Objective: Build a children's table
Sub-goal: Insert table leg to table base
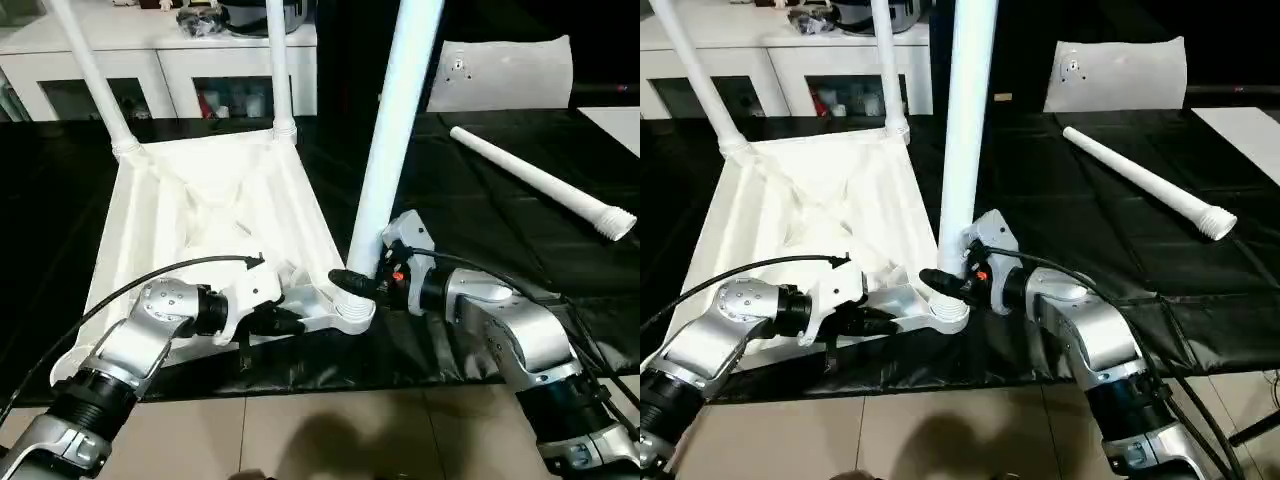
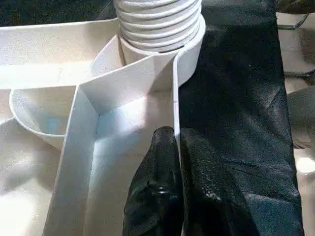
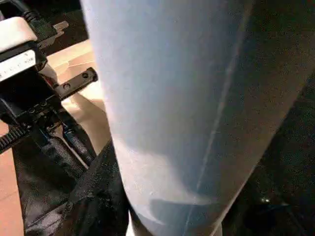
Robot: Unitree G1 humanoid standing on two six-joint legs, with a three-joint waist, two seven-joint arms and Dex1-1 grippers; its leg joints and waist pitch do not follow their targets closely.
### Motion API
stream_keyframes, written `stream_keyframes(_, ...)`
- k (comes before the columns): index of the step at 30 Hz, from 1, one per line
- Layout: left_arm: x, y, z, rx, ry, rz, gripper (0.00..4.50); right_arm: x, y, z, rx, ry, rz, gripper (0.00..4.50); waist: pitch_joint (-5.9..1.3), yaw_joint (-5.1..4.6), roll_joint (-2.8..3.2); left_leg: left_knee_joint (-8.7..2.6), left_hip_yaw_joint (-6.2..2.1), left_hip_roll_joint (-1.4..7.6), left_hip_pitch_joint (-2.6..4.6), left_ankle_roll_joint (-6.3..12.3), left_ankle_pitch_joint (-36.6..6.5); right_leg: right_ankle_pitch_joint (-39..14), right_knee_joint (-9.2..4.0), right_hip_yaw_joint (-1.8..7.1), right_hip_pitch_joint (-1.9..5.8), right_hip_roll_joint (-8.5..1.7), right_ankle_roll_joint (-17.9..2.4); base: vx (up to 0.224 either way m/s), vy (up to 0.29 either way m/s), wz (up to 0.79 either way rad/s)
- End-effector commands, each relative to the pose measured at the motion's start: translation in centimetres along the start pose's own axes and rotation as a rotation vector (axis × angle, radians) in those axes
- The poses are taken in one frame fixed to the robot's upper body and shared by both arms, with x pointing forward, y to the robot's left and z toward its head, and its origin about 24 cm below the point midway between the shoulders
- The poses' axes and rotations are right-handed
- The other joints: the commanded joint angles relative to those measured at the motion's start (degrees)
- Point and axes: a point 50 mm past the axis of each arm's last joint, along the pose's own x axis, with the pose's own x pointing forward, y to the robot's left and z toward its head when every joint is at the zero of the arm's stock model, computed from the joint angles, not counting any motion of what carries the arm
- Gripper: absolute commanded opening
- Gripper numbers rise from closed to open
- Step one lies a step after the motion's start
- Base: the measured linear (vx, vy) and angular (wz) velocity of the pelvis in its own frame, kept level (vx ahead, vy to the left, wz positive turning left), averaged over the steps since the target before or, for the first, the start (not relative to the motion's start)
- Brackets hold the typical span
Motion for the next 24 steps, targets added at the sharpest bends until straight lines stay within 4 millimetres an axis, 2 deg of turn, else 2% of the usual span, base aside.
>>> stream_keyframes(1,-0.8,1.2,0.9,0.045,0.005,0.06,0.0,-0.1,-0.3,-2.2,0.06,0.096,-0.015,1.91,-2.92,-0.06,-0.08,-4.71,-1.95,2.86,0.84,-0.2,-23.72,-34.75,-5.93,2.8,1.37,-4.48,-1.72,0.0,0.0,0.0)
stream_keyframes(7,-0.8,1.2,1.0,0.053,-0.005,0.064,0.0,0.4,-0.7,-2.7,0.135,0.046,-0.029,1.91,-2.75,-0.28,0.08,-4.52,-2.08,2.77,1.13,-0.48,-25.45,-37.82,-6.49,2.29,1.17,-4.5,-0.72,0.0,0.0,0.0)
stream_keyframes(8,-0.8,1.2,1.0,0.052,-0.006,0.063,0.0,0.3,-0.8,-2.9,0.148,0.028,-0.042,1.91,-2.74,-0.3,0.33,-4.54,-2.12,2.78,1.17,-0.52,-25.76,-37.95,-6.52,2.26,1.15,-4.55,-0.67,0.0,0.0,0.0)
stream_keyframes(9,-0.8,1.2,1.0,0.052,-0.007,0.063,0.0,0.2,-1.0,-3.0,0.151,0.019,-0.051,1.91,-2.68,-0.43,0.15,-4.52,-2.18,2.74,1.17,-0.58,-26.25,-38.48,-6.7,2.09,1.13,-4.49,-0.35,0.0,0.0,0.0)
stream_keyframes(11,-0.8,1.2,1.0,0.049,-0.011,0.063,0.0,-0.1,-1.1,-3.4,0.157,0.015,-0.06,1.91,-2.63,-0.53,0.78,-4.51,-2.26,2.69,1.29,-0.74,-27.21,-38.98,-6.81,1.94,1.07,-4.45,-0.07,0.0,0.0,0.0)
stream_keyframes(12,-0.8,1.1,1.0,0.047,-0.014,0.064,0.0,-0.3,-1.0,-3.7,0.168,0.009,-0.062,1.91,-2.57,-0.6,0.85,-4.5,-2.25,2.71,1.42,-0.78,-27.82,-39.25,-7.02,1.86,0.96,-4.37,0.11,0.0,0.0,0.0)
stream_keyframes(13,-0.8,1.2,1.0,0.046,-0.017,0.067,0.0,-0.4,-1.1,-4.0,0.18,-0.001,-0.07,1.9,-2.65,-0.62,0.52,-4.4,-2.23,2.58,1.53,-0.68,-27.96,-39.42,-7.1,1.79,0.95,-4.39,0.24,0.0,0.0,0.0)
stream_keyframes(14,-0.8,1.3,1.0,0.044,-0.02,0.074,0.0,-0.6,-1.1,-4.3,0.197,-0.012,-0.079,1.9,-2.6,-0.54,1.24,-4.41,-2.33,2.58,1.56,-0.72,-28.24,-39.33,-7.03,1.74,0.96,-4.42,0.09,0.0,0.0,0.0)
stream_keyframes(15,-0.9,1.4,1.1,0.038,-0.03,0.09,0.0,-0.8,-1.0,-4.6,0.227,-0.04,-0.089,1.9,-2.58,-0.68,0.87,-4.5,-2.29,2.67,1.47,-0.54,-28.47,-39.33,-7.26,1.69,0.99,-4.36,0.19,0.0,0.0,0.0)
stream_keyframes(16,-0.9,1.4,1.1,0.038,-0.03,0.09,0.0,-0.8,-1.0,-4.6,0.227,-0.04,-0.089,1.9,-2.65,-0.55,1.5,-4.47,-2.38,2.65,1.59,-0.67,-28.71,-38.88,-7.11,1.71,0.99,-4.44,-0.04,0.0,0.0,0.0)
stream_keyframes(17,-0.9,1.4,1.1,0.038,-0.03,0.09,0.0,-0.8,-1.0,-4.6,0.227,-0.04,-0.089,1.9,-2.61,-0.68,1.04,-4.56,-2.38,2.71,1.56,-0.59,-29.14,-38.61,-7.21,1.58,1.0,-4.33,-0.22,0.0,0.0,0.0)
stream_keyframes(18,-0.9,1.6,1.2,0.03,-0.044,0.106,0.0,-0.9,-0.9,-5.1,0.273,-0.095,-0.111,1.9,-2.63,-0.48,2.56,-4.68,-2.63,2.7,1.39,-0.81,-29.41,-37.76,-6.72,1.6,1.31,-4.5,-0.55,0.0,0.0,0.0)
stream_keyframes(19,-0.9,1.6,1.3,0.026,-0.051,0.113,0.0,-1.0,-0.8,-5.5,0.292,-0.126,-0.128,1.9,-2.58,-0.74,1.9,-4.83,-2.46,2.96,1.47,-0.5,-30.16,-37.06,-7.14,1.66,1.05,-4.4,-0.87,0.0,0.0,0.0)
stream_keyframes(20,-0.9,1.6,1.3,0.026,-0.051,0.113,0.0,-1.0,-0.8,-5.5,0.292,-0.126,-0.128,1.9,-2.69,-0.61,1.94,-4.74,-2.48,2.93,1.75,-0.58,-30.48,-36.89,-7.1,1.66,0.99,-4.44,-1.17,0.0,0.0,0.0)
stream_keyframes(22,-0.9,1.6,1.3,0.021,-0.056,0.115,0.0,-1.2,-0.5,-6.3,0.312,-0.164,-0.153,1.9,-2.58,-0.7,2.0,-4.93,-2.56,2.96,1.35,-0.47,-30.45,-36.34,-6.92,1.58,1.35,-4.55,-1.58,0.0,0.0,0.0)
stream_keyframes(23,-0.9,1.6,1.3,0.021,-0.056,0.115,0.0,-1.3,-0.4,-6.6,0.307,-0.17,-0.164,1.9,-2.53,-0.7,2.31,-4.93,-2.57,2.97,1.45,-0.45,-30.69,-36.84,-6.98,1.52,1.3,-4.57,-1.38,0.0,0.0,0.0)
stream_keyframes(24,-0.9,1.6,1.3,0.02,-0.055,0.114,0.0,-1.5,0.5,-7.1,0.259,-0.155,-0.146,1.9,-2.48,-0.8,2.36,-4.97,-2.65,2.94,1.43,-0.53,-30.94,-37.27,-7.03,1.41,1.35,-4.57,-1.17,0.0,0.0,0.0)
